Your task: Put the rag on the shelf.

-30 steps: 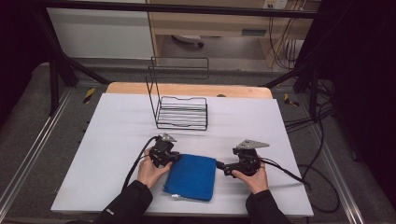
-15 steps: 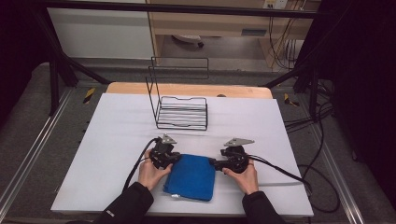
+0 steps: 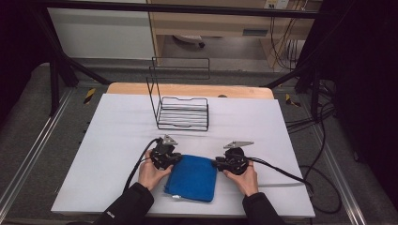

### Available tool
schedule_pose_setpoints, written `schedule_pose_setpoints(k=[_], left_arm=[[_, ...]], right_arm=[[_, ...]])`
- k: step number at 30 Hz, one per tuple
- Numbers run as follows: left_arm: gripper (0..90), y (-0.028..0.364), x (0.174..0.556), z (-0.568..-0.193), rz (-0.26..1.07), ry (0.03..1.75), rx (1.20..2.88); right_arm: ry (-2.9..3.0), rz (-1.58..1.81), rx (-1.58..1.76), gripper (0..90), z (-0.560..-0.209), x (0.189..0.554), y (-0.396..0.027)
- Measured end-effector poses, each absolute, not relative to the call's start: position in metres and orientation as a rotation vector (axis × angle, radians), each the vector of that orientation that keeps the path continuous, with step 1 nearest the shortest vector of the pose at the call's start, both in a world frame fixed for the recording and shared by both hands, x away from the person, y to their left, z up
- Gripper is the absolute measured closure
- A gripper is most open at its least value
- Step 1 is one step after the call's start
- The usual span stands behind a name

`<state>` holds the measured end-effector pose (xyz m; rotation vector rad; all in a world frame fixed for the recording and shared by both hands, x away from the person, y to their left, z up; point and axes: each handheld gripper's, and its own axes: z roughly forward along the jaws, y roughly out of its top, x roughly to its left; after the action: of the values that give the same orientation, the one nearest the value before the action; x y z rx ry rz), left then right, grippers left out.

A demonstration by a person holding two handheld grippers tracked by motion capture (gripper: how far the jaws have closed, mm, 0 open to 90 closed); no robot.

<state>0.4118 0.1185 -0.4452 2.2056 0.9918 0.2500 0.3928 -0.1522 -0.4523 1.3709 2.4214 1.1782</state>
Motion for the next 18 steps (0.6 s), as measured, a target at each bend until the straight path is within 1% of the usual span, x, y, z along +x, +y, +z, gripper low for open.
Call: schedule_pose_setpoints(k=[5, 10, 15, 18], left_arm=[[83.5, 0.119, 0.412, -0.445, 0.249, 0.976, 2.209], [84.6, 0.122, 0.415, -0.446, 0.217, 0.975, 2.2], [85.2, 0.126, 0.416, -0.446, 0.175, 0.999, 2.161], [85.5, 0.128, 0.415, -0.443, 0.181, 0.996, 2.146]], right_arm=[[2.439, 1.204, 1.424, 83.3, -0.452, 0.394, -0.151], [2.433, 1.224, 1.453, 86.0, -0.45, 0.395, -0.152], [2.419, 1.261, 1.448, 86.2, -0.445, 0.394, -0.155], [2.404, 1.289, 1.432, 86.3, -0.442, 0.392, -0.156]])
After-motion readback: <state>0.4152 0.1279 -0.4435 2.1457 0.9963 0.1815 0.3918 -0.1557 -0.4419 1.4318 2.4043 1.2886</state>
